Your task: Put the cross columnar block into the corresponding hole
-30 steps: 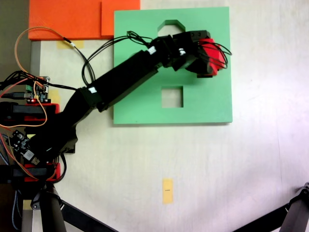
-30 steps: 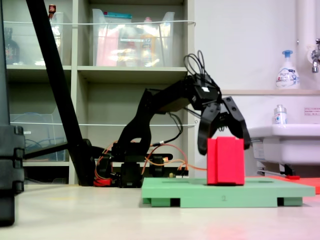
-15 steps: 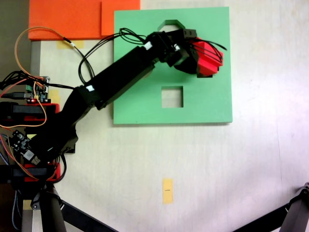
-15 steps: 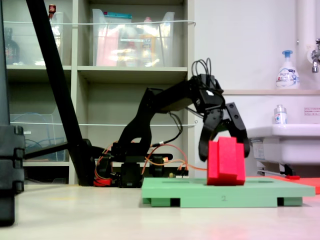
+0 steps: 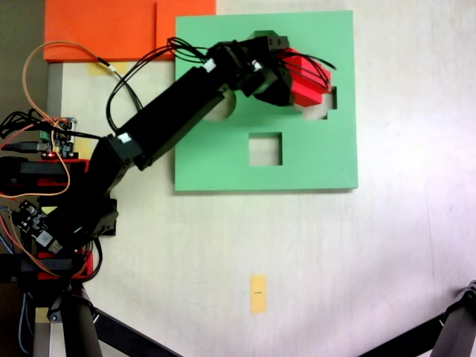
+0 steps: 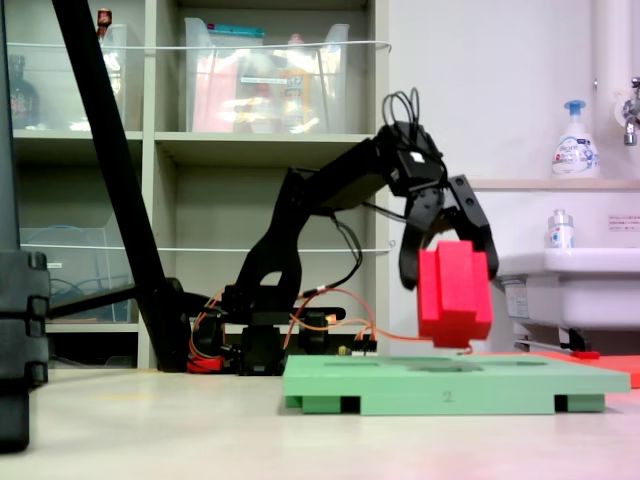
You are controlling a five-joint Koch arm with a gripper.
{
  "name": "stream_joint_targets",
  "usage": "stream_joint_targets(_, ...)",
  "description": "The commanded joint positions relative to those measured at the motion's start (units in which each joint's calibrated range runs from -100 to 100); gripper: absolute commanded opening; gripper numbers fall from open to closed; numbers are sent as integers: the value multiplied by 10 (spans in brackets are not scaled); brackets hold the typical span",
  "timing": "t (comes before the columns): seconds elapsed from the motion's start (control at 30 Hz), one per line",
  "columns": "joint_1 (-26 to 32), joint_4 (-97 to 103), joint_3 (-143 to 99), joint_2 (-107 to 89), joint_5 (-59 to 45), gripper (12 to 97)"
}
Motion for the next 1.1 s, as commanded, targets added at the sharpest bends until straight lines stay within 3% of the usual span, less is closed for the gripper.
stream_joint_targets(0.0,7,-29,20,-52,16,421)
stream_joint_targets(0.4,10,-100,17,-34,20,423)
stream_joint_targets(1.07,-20,-42,20,78,9,423)
